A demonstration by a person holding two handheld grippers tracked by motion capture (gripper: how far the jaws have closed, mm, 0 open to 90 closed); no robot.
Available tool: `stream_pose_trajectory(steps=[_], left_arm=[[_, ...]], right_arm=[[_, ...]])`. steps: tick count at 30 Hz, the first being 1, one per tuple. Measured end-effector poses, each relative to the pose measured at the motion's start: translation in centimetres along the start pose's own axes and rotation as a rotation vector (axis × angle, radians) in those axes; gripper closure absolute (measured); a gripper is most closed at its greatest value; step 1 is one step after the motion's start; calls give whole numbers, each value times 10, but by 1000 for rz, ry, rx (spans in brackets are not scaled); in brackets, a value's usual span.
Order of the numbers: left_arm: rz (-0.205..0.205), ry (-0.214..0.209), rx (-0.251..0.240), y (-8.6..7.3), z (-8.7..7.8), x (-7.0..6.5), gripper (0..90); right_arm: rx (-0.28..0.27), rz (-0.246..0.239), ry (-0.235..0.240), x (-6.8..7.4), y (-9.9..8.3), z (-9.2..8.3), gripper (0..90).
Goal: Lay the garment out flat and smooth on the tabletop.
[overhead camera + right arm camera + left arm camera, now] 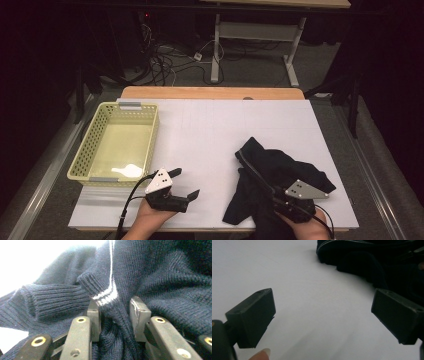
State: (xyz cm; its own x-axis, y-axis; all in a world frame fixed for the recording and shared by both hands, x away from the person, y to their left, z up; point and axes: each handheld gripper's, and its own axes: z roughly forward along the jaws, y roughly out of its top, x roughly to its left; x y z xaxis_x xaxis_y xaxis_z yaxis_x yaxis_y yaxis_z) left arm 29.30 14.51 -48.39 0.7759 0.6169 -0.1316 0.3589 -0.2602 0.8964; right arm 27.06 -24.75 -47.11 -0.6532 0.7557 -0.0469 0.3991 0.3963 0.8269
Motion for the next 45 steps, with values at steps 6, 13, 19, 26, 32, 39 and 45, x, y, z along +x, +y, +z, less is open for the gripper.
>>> stream_pose_trajectory(steps=[6,13,19,26,32,39,45], left_arm=[[4,5,-3,0,0,-1,48],[5,6,-4,0,0,-1,48],[4,7,-5,0,0,-1,48],[-1,6,-9,-1,-1,-1,48],[-5,5,-6,0,-1,0,48],[-6,9,-3,0,0,0,56],[4,-13,-10,8,2,-14,80]], right_arm=[[-6,-70,74,31,11,13,691],[-23,-142,156,64,17,23,695],[-30,-105,177,61,20,22,552],[-150,-67,126,48,31,-12,445],[-231,-19,23,17,28,-49,443],[-205,84,-73,-26,1,-62,438],[-152,144,-116,-49,-19,-60,435]])
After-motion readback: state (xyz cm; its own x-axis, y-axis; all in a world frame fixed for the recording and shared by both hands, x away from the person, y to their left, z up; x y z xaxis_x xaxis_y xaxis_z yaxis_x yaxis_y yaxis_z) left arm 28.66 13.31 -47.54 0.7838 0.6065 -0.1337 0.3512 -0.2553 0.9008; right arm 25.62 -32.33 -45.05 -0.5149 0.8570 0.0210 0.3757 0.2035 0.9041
